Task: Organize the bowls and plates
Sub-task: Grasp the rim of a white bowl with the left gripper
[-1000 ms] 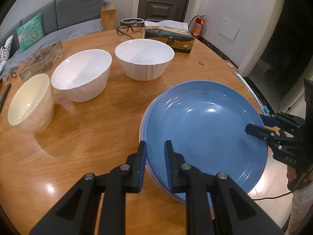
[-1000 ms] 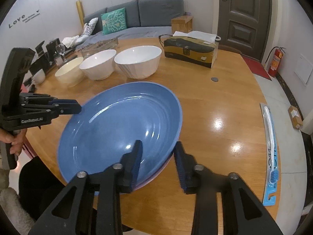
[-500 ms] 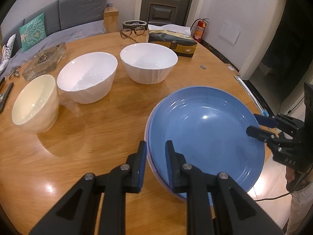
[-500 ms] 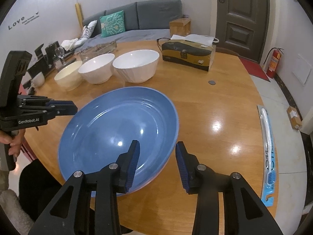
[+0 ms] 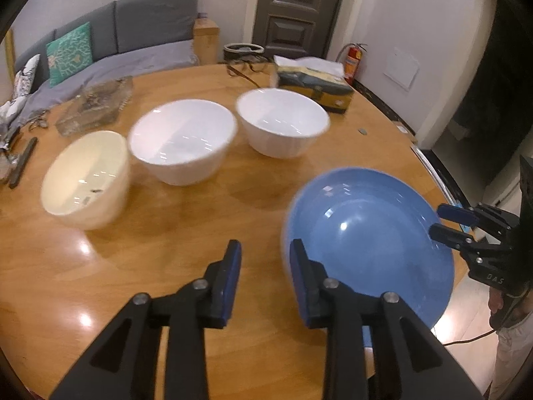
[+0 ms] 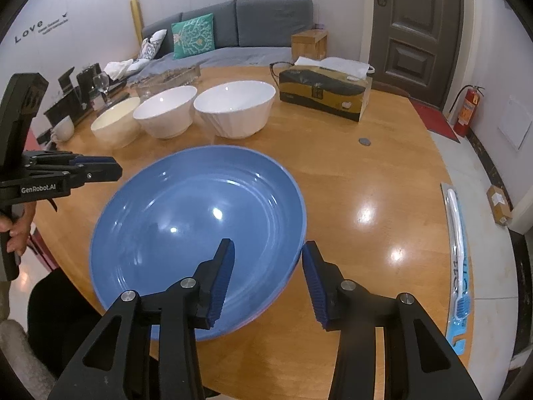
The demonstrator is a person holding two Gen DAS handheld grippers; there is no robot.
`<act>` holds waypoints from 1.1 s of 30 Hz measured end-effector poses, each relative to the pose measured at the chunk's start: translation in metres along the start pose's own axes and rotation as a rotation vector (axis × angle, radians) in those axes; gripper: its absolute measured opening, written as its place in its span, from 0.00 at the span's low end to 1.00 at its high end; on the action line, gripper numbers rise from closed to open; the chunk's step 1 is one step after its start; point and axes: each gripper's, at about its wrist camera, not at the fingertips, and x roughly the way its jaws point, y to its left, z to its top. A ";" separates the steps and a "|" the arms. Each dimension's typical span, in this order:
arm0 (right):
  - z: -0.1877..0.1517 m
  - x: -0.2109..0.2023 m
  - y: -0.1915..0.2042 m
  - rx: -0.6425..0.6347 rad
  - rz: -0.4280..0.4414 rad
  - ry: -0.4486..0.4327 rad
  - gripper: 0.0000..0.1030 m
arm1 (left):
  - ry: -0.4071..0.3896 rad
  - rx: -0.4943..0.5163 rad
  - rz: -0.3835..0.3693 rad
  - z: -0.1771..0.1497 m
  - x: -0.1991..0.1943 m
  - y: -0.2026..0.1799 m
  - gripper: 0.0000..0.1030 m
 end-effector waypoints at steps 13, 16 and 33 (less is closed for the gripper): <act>0.068 0.002 0.056 -0.134 0.079 -0.113 0.67 | -0.095 -0.028 0.081 0.032 -0.033 0.080 0.32; 0.085 0.016 0.074 -0.168 0.128 -0.112 0.67 | -0.107 0.011 0.089 0.051 -0.032 0.087 0.33; 0.139 0.124 0.127 -0.220 0.276 0.020 0.67 | 0.073 0.070 0.101 0.126 0.075 0.112 0.28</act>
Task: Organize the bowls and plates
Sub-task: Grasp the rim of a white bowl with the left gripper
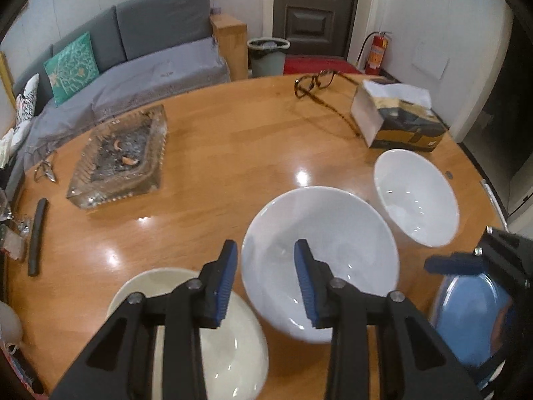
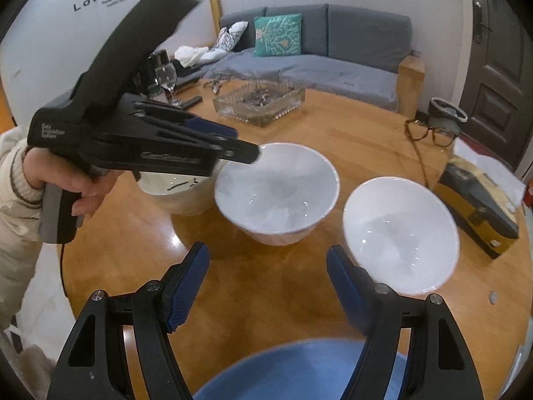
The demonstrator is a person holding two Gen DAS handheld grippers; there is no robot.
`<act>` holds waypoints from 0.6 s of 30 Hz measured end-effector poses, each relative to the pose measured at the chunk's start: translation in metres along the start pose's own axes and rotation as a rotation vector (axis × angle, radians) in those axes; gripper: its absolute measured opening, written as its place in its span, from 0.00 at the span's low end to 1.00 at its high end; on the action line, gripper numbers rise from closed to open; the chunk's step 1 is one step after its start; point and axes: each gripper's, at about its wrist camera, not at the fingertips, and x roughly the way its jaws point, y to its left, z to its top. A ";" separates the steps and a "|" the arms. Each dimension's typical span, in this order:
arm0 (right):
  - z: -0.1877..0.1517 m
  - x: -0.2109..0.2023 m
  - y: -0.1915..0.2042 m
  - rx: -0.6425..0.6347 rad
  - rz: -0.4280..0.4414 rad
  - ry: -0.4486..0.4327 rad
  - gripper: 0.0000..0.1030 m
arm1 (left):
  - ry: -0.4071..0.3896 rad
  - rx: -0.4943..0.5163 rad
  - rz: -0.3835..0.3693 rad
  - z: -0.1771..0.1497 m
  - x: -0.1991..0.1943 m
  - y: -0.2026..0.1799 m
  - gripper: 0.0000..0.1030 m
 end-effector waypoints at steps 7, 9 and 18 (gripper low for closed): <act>0.008 0.028 -0.002 -0.001 0.007 0.036 0.67 | 0.035 0.019 0.033 0.010 0.023 0.000 0.18; 0.011 0.032 -0.004 0.008 0.004 0.038 0.67 | 0.041 0.023 0.042 0.013 0.027 0.001 0.16; 0.016 0.048 -0.006 -0.014 -0.033 0.051 0.67 | 0.039 0.056 0.059 0.015 0.030 -0.002 0.16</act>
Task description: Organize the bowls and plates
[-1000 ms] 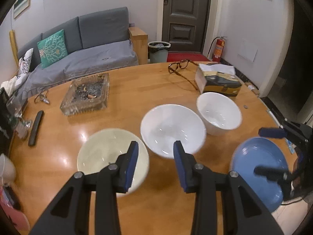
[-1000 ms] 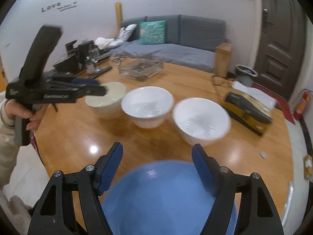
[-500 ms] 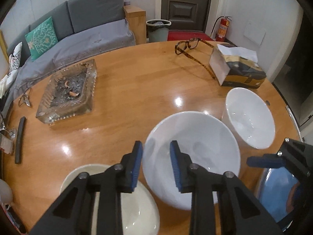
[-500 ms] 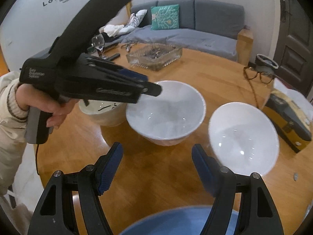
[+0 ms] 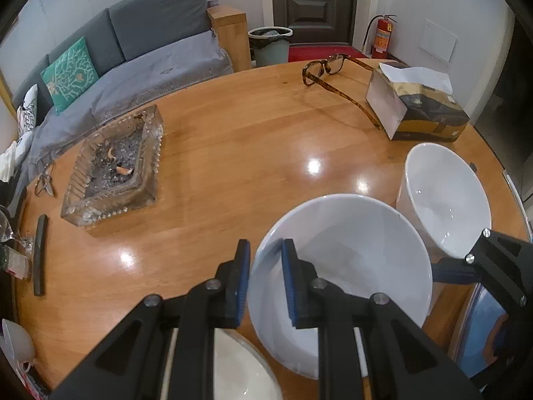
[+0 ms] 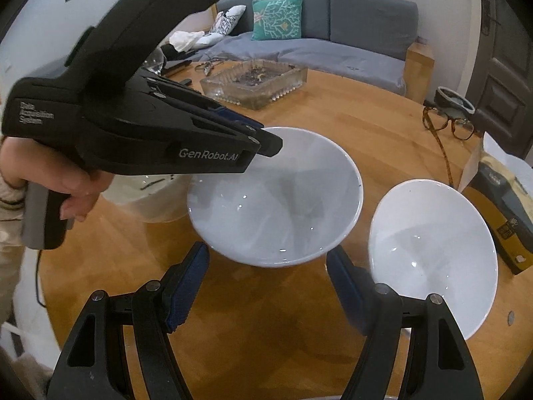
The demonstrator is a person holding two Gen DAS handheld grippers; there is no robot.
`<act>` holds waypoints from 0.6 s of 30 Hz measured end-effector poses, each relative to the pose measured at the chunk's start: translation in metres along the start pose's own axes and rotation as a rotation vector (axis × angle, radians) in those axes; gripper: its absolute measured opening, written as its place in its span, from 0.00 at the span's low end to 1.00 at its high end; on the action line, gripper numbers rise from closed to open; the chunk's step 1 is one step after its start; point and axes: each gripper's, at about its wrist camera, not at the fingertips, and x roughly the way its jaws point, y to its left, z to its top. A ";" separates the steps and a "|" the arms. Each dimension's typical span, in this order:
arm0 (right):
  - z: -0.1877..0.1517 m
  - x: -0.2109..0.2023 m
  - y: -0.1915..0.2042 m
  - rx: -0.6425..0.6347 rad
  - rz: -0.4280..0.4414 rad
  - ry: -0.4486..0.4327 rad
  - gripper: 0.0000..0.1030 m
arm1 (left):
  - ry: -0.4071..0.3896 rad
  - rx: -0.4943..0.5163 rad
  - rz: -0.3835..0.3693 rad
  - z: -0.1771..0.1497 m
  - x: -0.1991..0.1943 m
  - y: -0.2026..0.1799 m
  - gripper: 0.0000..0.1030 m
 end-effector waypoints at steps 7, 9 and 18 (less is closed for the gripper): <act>-0.007 -0.007 0.000 -0.013 0.004 0.012 0.70 | 0.003 0.045 -0.012 -0.016 -0.011 -0.014 0.16; -0.013 -0.012 0.001 -0.022 0.007 0.020 0.71 | 0.007 0.058 -0.021 -0.021 -0.015 -0.020 0.16; -0.037 -0.033 0.004 -0.045 0.017 0.043 0.73 | 0.024 0.112 -0.094 -0.038 -0.026 -0.039 0.20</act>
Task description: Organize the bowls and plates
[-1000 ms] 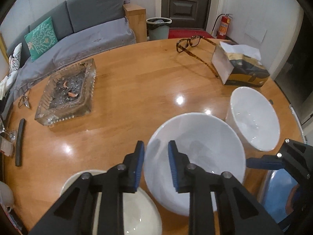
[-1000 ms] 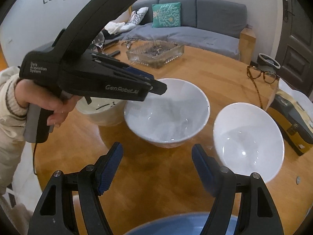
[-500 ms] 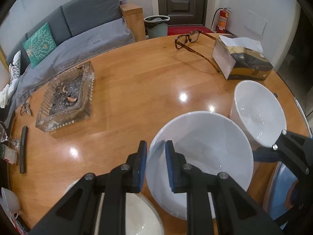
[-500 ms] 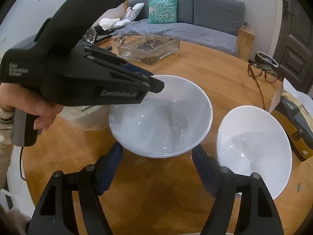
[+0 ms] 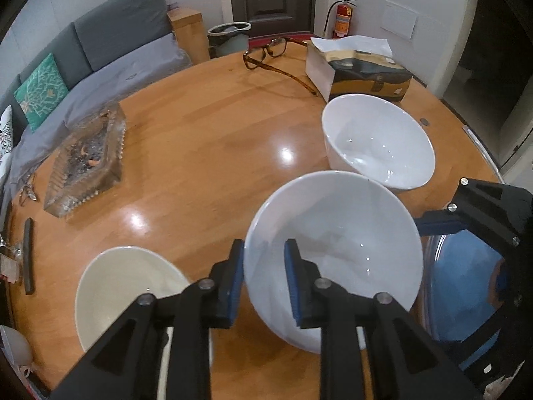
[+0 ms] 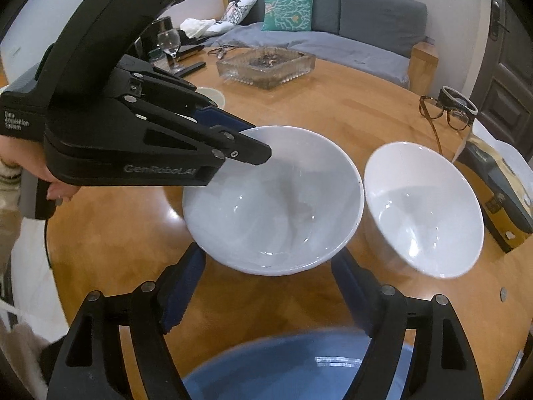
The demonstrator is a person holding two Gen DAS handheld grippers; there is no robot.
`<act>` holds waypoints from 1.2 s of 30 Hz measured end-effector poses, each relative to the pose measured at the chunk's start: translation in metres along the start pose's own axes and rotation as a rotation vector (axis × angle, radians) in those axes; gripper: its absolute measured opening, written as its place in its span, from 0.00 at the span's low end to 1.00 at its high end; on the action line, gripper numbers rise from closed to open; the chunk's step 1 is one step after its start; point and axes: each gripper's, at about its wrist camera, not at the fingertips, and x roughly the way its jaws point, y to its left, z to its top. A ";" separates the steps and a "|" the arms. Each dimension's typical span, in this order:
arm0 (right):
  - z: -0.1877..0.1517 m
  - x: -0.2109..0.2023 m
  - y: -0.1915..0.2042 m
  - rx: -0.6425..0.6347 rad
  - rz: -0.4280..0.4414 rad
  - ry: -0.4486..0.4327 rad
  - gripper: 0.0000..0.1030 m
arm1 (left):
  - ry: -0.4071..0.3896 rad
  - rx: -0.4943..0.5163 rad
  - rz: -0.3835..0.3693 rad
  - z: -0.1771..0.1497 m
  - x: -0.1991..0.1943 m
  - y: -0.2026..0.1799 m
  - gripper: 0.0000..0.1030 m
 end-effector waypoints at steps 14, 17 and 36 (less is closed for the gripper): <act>0.009 0.008 0.005 -0.015 -0.043 -0.011 0.88 | 0.023 -0.060 -0.008 0.001 0.011 0.008 0.14; 0.009 0.005 0.005 -0.009 -0.044 -0.018 0.87 | 0.007 -0.057 -0.010 0.001 0.003 0.007 0.14; 0.053 -0.031 0.039 -0.080 -0.067 -0.135 0.87 | -0.122 -0.105 0.060 0.000 -0.063 0.045 0.14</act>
